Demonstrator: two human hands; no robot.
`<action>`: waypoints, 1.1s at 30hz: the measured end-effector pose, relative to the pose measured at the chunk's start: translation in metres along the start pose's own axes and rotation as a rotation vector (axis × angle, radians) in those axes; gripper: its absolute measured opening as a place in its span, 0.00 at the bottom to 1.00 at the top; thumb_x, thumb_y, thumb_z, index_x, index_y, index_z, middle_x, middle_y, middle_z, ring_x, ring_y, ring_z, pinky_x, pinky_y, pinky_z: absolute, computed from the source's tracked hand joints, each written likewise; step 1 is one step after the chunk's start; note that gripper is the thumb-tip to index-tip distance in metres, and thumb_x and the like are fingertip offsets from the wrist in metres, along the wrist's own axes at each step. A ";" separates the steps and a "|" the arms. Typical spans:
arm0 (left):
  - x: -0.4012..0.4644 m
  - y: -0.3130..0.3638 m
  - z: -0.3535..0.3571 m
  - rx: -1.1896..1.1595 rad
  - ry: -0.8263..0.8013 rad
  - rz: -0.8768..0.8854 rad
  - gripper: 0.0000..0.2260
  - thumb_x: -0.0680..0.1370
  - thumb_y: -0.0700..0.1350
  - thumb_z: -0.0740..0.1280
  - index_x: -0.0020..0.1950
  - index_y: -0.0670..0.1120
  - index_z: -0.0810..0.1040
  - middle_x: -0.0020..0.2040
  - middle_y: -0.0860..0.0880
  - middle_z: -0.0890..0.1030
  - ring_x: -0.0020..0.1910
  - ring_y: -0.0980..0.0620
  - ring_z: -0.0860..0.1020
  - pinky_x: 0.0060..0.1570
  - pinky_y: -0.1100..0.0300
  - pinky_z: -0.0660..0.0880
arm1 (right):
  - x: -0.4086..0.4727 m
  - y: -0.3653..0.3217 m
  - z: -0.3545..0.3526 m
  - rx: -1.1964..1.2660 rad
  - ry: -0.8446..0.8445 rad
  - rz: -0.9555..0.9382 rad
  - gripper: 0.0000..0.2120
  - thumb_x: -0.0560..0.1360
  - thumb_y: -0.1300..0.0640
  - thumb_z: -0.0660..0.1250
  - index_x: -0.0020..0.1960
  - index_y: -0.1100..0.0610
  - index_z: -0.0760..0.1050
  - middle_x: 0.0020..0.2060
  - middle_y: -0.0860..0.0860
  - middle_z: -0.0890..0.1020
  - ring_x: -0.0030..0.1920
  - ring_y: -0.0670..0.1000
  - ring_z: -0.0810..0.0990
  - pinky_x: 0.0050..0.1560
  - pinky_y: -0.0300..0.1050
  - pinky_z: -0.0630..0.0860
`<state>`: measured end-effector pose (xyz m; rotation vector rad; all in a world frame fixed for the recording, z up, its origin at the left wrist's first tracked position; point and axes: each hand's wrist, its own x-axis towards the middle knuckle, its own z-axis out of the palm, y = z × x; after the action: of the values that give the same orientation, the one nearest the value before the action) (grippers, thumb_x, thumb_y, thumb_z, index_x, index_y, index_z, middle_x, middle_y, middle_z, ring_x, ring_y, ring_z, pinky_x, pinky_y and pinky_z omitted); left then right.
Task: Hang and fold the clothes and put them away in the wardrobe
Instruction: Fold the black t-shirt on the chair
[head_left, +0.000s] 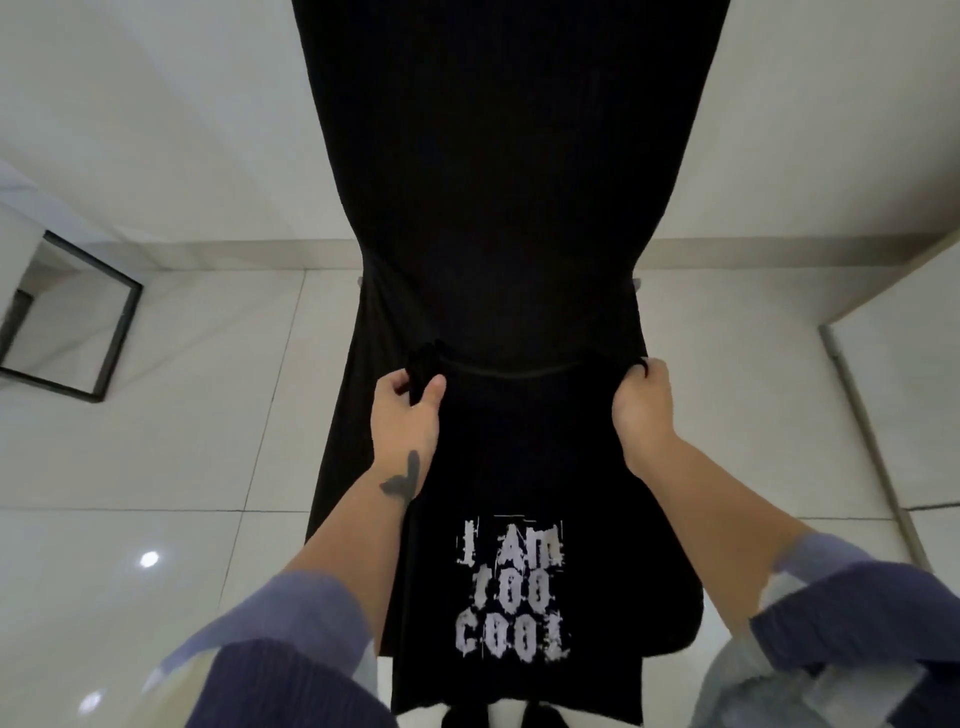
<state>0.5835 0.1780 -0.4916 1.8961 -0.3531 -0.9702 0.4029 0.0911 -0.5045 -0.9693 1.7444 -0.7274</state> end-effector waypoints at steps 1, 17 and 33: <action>0.009 -0.006 0.005 0.089 0.056 0.059 0.21 0.79 0.47 0.66 0.71 0.45 0.67 0.65 0.46 0.74 0.65 0.48 0.73 0.63 0.58 0.68 | 0.006 0.007 0.004 -0.093 0.035 -0.065 0.16 0.82 0.56 0.48 0.67 0.59 0.65 0.59 0.59 0.76 0.57 0.59 0.75 0.59 0.53 0.72; 0.049 -0.028 0.016 0.660 0.157 0.191 0.21 0.81 0.53 0.57 0.72 0.44 0.66 0.67 0.44 0.72 0.66 0.44 0.68 0.63 0.50 0.66 | 0.014 0.012 0.054 -1.041 -0.333 -0.799 0.26 0.76 0.36 0.55 0.71 0.43 0.62 0.70 0.50 0.65 0.71 0.53 0.60 0.71 0.58 0.53; -0.002 -0.036 -0.004 0.190 -0.030 0.391 0.28 0.74 0.58 0.68 0.70 0.52 0.63 0.56 0.61 0.75 0.53 0.66 0.74 0.53 0.73 0.70 | -0.023 -0.021 0.045 -0.926 -0.491 -0.952 0.12 0.78 0.40 0.57 0.49 0.48 0.70 0.29 0.43 0.71 0.34 0.50 0.76 0.41 0.49 0.77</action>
<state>0.5791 0.2003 -0.5204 1.8850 -0.8240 -0.7216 0.4553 0.0989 -0.4924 -2.4493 1.0671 -0.1246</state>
